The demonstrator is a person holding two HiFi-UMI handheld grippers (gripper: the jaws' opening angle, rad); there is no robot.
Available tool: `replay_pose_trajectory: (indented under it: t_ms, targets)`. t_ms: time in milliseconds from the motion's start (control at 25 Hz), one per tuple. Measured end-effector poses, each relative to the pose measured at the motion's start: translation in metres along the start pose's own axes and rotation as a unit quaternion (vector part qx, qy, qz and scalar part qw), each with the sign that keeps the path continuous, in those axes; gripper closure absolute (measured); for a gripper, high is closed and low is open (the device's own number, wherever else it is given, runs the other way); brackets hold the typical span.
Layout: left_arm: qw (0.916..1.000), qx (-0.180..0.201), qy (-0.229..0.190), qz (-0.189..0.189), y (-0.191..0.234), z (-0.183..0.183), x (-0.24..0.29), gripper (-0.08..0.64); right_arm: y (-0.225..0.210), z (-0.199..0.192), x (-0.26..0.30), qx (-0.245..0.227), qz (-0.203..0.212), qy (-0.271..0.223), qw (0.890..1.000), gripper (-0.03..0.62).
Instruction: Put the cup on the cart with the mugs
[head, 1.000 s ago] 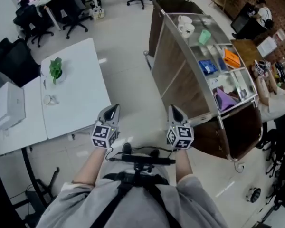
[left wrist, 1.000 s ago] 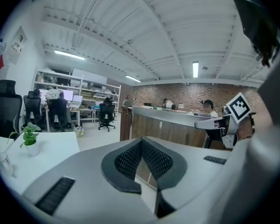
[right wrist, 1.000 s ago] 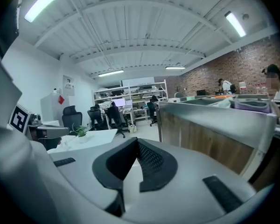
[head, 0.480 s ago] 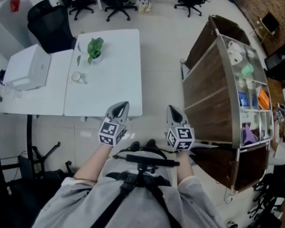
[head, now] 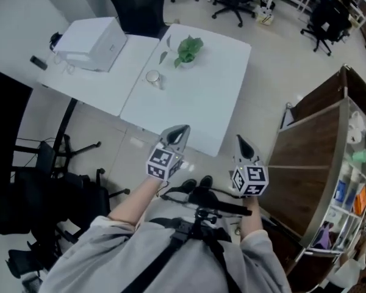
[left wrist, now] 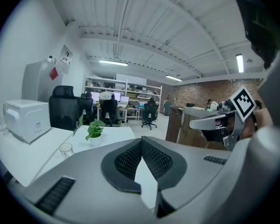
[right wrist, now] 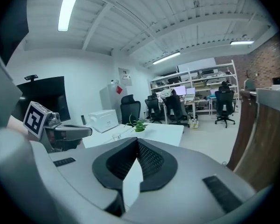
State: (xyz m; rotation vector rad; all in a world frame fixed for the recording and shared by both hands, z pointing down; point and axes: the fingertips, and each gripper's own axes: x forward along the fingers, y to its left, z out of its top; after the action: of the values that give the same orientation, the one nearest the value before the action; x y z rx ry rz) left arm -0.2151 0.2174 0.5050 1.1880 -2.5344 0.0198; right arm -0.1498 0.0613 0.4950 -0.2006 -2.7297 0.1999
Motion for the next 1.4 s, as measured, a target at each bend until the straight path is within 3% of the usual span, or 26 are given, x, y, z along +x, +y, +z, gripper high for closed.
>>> replay_pose_trajectory:
  t_ms: [240, 520, 760, 1000, 1280, 1400]
  targets:
    - [0.9984, -0.002, 0.011, 0.055, 0.037, -0.006, -0.004, 0.558, 0.023, 0.000, 0.048, -0.018, 0.069, 0.018, 0.997, 0.584]
    - [0.9970, 0.030, 0.020, 0.068, 0.095, -0.007, -0.005, 0.558, 0.074, 0.014, 0.094, -0.030, 0.104, 0.025, 0.994, 0.584]
    - [0.9963, 0.070, 0.045, 0.022, 0.166, -0.011, 0.010, 0.558, 0.122, 0.007, 0.158, -0.050, 0.102, 0.049, 0.992, 0.584]
    - [0.9892, 0.119, 0.081, -0.028, 0.254, -0.016, 0.037, 0.558, 0.157, 0.008, 0.234, -0.044, 0.080, 0.062, 0.994, 0.584]
    - [0.9660, 0.185, 0.162, -0.080, 0.334, -0.050, 0.087, 0.544, 0.161, -0.013, 0.307, -0.048, 0.043, 0.088, 0.994, 0.584]
    - [0.9539, 0.197, 0.200, -0.107, 0.351, -0.066, 0.109, 0.402, 0.154, -0.022, 0.332, -0.048, 0.031, 0.100, 0.993, 0.584]
